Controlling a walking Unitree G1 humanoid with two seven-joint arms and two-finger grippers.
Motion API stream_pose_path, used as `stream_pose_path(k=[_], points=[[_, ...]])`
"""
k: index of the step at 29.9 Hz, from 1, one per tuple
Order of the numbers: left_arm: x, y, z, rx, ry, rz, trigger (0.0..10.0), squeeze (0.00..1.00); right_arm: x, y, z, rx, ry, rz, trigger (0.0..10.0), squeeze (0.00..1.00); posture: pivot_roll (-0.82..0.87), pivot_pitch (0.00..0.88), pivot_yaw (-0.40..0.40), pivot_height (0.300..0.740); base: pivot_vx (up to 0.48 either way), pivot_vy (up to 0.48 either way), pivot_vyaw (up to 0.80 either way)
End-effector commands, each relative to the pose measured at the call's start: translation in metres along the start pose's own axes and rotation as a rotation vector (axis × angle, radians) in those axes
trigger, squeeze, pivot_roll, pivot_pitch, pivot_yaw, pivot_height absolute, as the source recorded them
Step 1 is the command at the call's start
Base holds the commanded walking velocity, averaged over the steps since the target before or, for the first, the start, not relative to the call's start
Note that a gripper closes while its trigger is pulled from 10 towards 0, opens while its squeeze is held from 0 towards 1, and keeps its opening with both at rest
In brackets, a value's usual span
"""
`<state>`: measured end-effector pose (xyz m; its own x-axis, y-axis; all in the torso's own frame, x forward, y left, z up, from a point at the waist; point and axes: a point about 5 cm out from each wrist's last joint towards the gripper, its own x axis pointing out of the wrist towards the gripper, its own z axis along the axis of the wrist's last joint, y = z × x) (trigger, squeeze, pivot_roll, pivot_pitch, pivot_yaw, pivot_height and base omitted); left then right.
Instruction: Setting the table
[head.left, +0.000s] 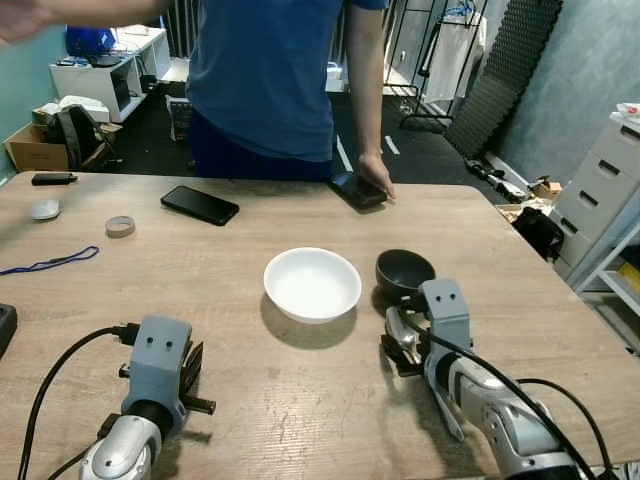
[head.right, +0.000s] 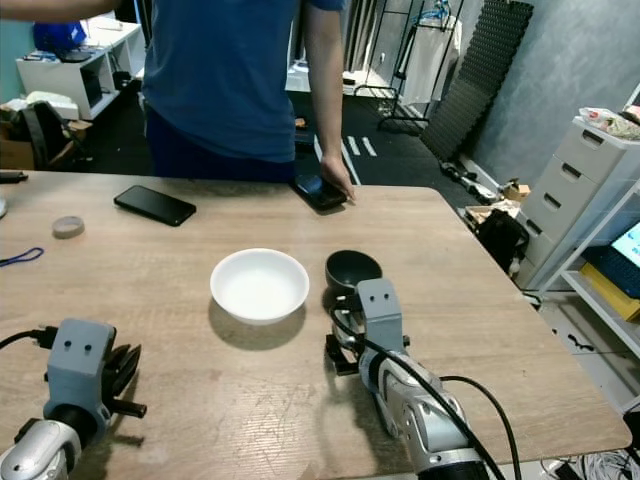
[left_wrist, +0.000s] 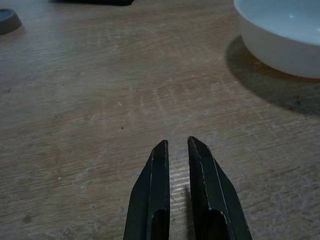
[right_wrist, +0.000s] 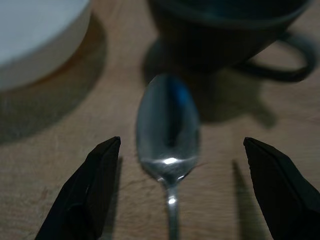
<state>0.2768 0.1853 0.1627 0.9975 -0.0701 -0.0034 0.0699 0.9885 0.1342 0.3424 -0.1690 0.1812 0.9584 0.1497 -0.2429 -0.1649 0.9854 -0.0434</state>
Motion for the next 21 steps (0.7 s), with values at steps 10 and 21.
stream_pose_path(k=[10,21], points=[[0.001,-0.009,-0.005,-0.007,0.020,-0.036,10.0,0.00,-0.052,-0.027,0.065,0.209,-0.445,-0.070,10.0,0.00,0.05,0.131,0.024,0.740,0.000,0.000,0.00],[0.006,-0.010,-0.001,-0.027,-0.013,0.011,10.0,0.00,-0.036,0.008,0.004,0.451,-0.511,-0.151,10.0,0.00,0.07,0.089,0.042,0.740,0.000,0.000,0.00]])
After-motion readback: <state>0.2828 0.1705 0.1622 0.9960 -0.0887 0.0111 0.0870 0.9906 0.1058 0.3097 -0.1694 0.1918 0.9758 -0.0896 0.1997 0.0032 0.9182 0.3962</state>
